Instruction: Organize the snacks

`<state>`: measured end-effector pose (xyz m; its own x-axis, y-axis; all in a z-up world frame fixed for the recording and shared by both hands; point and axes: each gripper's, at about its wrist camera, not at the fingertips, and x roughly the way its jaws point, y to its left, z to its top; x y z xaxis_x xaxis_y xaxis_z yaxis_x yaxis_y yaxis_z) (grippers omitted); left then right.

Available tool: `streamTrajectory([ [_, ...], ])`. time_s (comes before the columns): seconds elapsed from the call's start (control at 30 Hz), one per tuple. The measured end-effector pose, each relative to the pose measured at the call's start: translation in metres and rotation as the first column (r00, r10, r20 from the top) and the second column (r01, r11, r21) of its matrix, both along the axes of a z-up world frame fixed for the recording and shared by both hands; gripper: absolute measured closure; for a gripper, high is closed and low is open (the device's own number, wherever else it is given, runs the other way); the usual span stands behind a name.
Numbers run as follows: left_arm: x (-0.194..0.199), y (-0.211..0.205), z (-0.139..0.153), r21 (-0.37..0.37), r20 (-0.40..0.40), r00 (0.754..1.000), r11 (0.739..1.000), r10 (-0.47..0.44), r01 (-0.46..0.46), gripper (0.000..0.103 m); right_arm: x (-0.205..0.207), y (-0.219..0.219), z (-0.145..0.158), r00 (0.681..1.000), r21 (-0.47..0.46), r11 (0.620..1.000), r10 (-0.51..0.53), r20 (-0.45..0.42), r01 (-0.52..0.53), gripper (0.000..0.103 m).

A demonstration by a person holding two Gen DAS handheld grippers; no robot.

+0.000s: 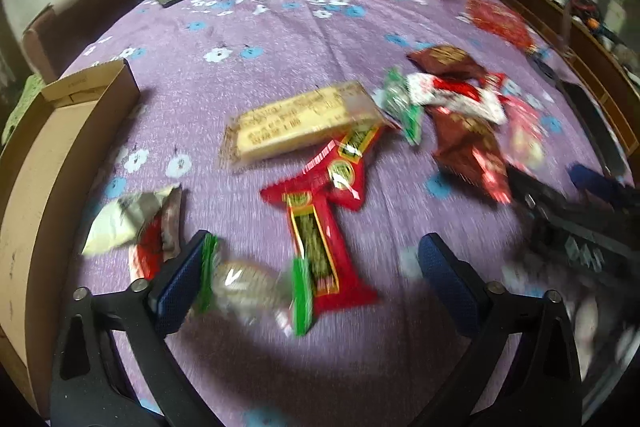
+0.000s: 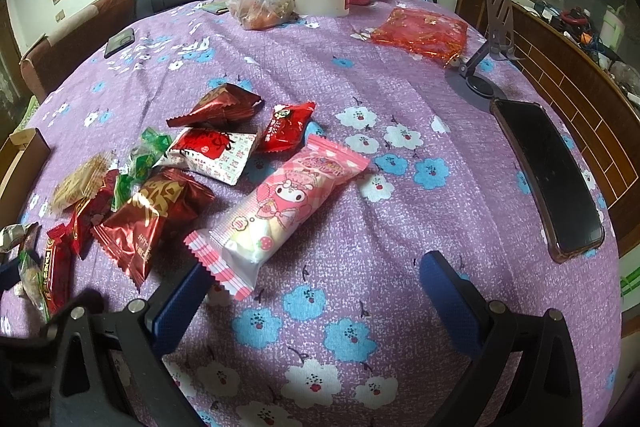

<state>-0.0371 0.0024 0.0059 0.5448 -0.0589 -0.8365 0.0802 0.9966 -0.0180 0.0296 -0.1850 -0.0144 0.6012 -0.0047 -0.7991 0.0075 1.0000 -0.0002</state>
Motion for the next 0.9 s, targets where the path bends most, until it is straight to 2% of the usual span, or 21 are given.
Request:
streamTrajectory([
  [0.1,-0.023,0.016,0.019,-0.082,0.065,0.998,0.996,-0.023,0.028,0.008,0.001,0.0,0.0,1.0,-0.002,1.0,0.003,-0.009,-0.003,0.0],
  [0.17,-0.042,0.031,0.042,-0.107,0.159,0.987,0.994,-0.01,0.027,0.008,0.001,-0.001,0.0,1.0,0.0,1.0,0.011,-0.016,-0.011,0.0],
  [0.23,-0.063,0.046,0.073,-0.102,0.271,0.963,0.995,0.009,0.019,0.008,-0.001,0.0,0.0,0.999,-0.001,1.0,0.026,-0.022,-0.026,0.0],
  [0.27,-0.077,0.058,0.093,-0.101,0.345,0.938,0.995,0.024,0.011,0.008,-0.002,0.0,0.0,0.999,-0.002,0.999,0.034,-0.023,-0.034,0.0],
  [0.37,-0.103,0.091,0.133,-0.122,0.468,0.881,0.993,0.066,-0.009,0.008,-0.006,0.0,0.0,0.998,-0.003,0.999,0.052,-0.021,-0.052,0.0],
  [0.4,-0.108,0.102,0.14,-0.134,0.473,0.878,0.991,0.078,-0.016,0.008,-0.009,0.001,0.001,0.998,-0.011,0.998,0.058,-0.023,-0.058,0.003],
  [0.43,-0.112,0.116,0.148,-0.154,0.461,0.882,0.988,0.095,-0.026,0.008,-0.013,0.0,0.003,0.998,-0.024,0.998,0.056,-0.01,-0.057,0.01],
  [0.5,-0.115,0.139,0.151,-0.186,0.428,0.894,0.981,0.129,-0.052,0.008,-0.027,-0.004,0.016,0.997,-0.029,0.999,0.047,0.058,-0.046,0.012],
  [0.57,-0.119,0.157,0.15,-0.206,0.419,0.893,0.975,0.165,-0.083,0.008,-0.044,-0.014,0.036,0.99,0.044,0.998,0.044,0.137,-0.05,0.012],
  [0.67,-0.126,0.17,0.141,-0.211,0.433,0.884,0.973,0.175,-0.089,0.008,-0.057,-0.025,0.061,0.978,0.118,0.991,0.038,0.203,-0.063,0.012],
  [0.8,-0.128,0.171,0.125,-0.237,0.433,0.884,0.968,0.177,-0.079,0.008,-0.053,-0.031,0.07,0.981,0.188,0.979,0.044,0.189,-0.08,0.013],
  [0.9,-0.121,0.166,0.116,-0.251,0.386,0.908,0.966,0.162,-0.065,0.008,-0.041,-0.021,0.061,0.987,0.145,0.987,0.043,0.155,-0.065,0.023],
])
